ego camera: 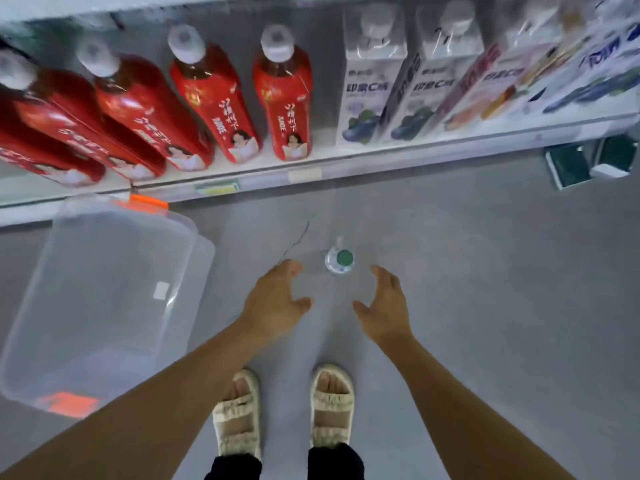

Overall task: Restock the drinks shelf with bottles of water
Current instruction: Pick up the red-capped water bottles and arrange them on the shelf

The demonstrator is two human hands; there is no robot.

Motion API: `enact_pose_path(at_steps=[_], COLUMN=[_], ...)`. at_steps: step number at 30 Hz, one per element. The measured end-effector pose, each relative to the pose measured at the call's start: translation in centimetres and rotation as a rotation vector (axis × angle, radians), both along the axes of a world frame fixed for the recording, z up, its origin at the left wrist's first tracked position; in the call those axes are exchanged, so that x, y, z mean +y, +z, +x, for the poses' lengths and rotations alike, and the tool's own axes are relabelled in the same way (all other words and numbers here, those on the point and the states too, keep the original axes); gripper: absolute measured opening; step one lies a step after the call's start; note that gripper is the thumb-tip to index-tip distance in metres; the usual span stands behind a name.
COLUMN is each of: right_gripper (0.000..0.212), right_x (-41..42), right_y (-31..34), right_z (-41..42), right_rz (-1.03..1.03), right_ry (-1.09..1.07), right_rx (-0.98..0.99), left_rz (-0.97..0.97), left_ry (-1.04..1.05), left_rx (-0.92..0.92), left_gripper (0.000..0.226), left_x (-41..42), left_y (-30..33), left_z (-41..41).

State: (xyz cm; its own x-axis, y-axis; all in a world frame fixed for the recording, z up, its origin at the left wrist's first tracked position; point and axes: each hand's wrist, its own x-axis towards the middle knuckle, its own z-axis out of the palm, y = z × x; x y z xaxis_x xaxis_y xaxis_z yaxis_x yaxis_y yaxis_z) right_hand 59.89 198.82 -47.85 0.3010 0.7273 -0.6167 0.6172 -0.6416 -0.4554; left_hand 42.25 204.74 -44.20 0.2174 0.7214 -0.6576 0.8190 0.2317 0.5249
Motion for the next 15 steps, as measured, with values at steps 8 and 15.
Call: enact_pose_path(at_steps=[8, 15], right_gripper=[0.091, 0.066], right_x=[2.6, 4.5], right_y=[-11.6, -15.3], right_z=[-0.1, -1.0], right_rz=[0.163, 0.379], right_ry=[0.008, -0.139], right_rx=[0.1, 0.158], left_rz=[0.03, 0.044], left_ry=[-0.062, -0.079], left_rx=[0.05, 0.031], left_gripper=[0.056, 0.053], left_x=[1.6, 2.6], left_y=[-10.4, -13.3], left_z=[-0.9, -1.7])
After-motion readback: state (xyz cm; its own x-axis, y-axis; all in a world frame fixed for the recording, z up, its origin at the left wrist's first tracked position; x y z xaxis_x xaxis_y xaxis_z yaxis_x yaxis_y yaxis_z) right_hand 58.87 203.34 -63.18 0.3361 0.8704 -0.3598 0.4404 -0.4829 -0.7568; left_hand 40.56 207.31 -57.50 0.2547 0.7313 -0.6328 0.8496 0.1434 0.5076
